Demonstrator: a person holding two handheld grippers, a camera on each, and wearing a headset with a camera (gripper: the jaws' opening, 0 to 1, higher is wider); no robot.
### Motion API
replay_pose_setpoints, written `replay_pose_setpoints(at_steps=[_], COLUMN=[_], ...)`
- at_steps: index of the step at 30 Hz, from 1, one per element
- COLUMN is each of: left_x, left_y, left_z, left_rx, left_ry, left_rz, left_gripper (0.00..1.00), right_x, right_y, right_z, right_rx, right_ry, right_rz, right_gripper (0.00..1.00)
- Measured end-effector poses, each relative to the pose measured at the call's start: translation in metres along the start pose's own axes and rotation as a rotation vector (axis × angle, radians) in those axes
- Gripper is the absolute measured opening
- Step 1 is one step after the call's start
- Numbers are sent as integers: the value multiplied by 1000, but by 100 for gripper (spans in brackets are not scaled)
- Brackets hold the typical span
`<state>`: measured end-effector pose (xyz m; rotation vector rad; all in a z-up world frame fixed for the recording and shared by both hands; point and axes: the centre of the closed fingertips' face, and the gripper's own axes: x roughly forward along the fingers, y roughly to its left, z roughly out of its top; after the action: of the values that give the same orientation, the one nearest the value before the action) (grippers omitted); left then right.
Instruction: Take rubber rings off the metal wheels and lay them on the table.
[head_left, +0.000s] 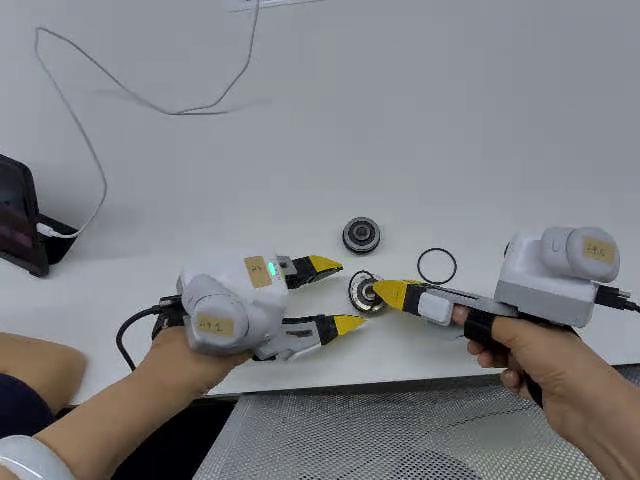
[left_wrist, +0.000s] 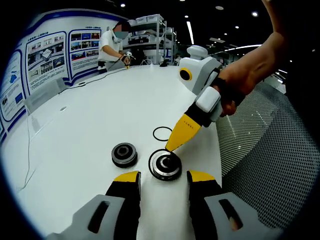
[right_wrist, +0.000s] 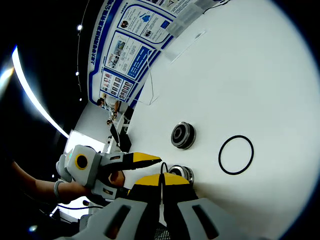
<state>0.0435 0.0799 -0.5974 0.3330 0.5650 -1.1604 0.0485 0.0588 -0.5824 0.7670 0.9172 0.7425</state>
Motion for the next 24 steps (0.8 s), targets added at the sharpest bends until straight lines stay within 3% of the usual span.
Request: replay_pose_setpoints(at_steps=[5,11,24], left_x=[-5,-12,-25], left_y=[3,8,19], left_z=[-3,-6,-6], left_rx=[-16,-49,-106], left_ry=[-8,-27,-75], left_rz=[12,43,102], left_gripper=[40,51,65], right_x=[-5,-14,-41], right_y=[6,11,-13], right_z=[6,12,30], right_rx=[15,32,51], right_ry=[-19,-48,-115], right_rz=[23,40,-30], right_gripper=[1,1,2])
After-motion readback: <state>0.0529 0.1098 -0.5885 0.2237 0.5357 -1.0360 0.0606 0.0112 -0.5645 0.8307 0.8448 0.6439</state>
